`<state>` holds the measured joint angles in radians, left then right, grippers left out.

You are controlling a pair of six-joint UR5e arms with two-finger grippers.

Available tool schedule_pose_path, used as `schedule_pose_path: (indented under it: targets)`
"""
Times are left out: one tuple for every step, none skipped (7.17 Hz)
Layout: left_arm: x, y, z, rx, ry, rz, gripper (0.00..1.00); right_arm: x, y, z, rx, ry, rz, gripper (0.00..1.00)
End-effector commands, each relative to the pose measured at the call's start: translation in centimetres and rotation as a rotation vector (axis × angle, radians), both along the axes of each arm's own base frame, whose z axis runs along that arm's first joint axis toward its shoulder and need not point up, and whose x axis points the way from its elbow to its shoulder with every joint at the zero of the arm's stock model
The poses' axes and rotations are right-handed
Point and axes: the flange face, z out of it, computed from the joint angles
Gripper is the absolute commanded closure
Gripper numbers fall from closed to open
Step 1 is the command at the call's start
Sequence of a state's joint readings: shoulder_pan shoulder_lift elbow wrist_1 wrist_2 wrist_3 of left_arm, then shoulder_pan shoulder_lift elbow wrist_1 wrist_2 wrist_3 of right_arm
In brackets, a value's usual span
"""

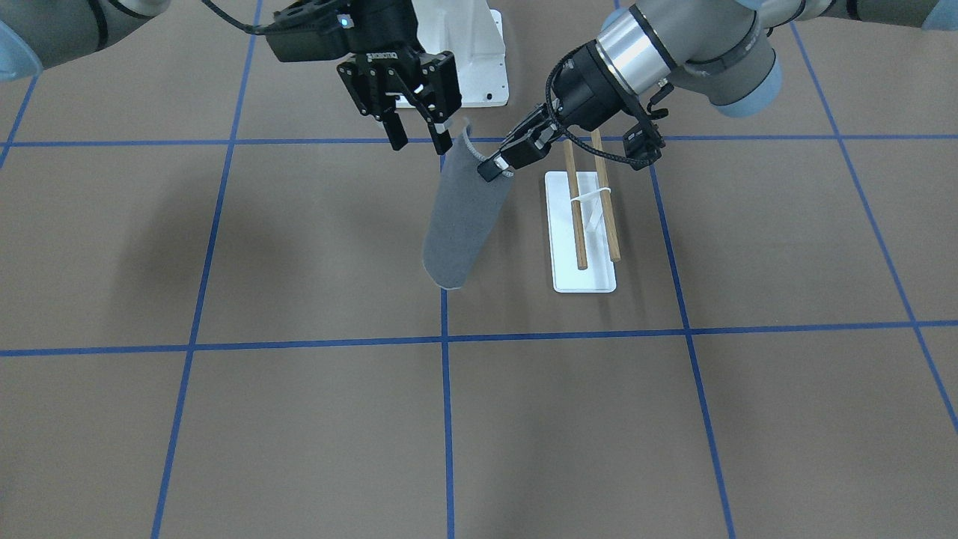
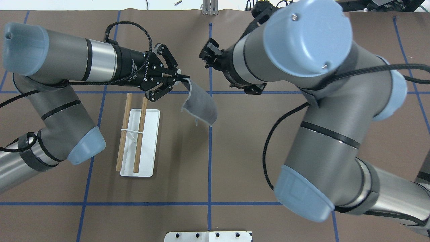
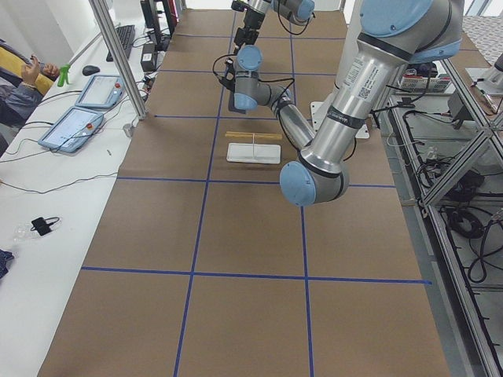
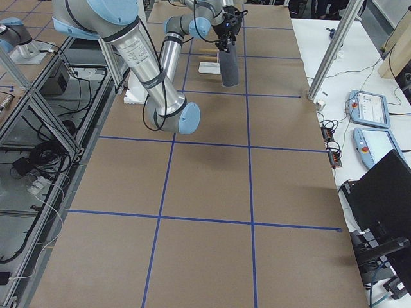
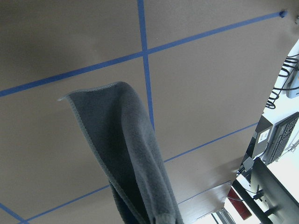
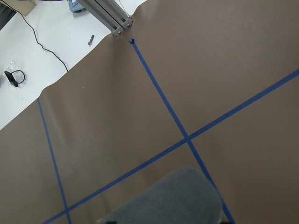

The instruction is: Hang towel on rack

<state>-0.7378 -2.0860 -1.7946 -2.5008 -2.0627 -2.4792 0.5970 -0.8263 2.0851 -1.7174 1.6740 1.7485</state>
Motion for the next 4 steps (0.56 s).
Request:
schedule_pose_path:
  targets:
    - [1.7,3.2,2.8,0.329,0.001,0.026,1.0,2.1,0.1,3.6,0.081,0.084,-0.041,0.0]
    - [3.4,4.9,2.6,0.428,-0.012,0.043,1.0,2.5,-0.6,5.8,0.109,0.148,-0.062,0.0]
    - [3.3,5.3,2.4,0.432,-0.005,0.045,1.0,3.4,-1.5,8.7,0.141,0.225,-0.098,0.0]
    - [2.3,6.1,4.5,0.419,-0.027,0.051,1.0,4.9,-2.2,11.2,0.137,0.262,-0.15,0.0]
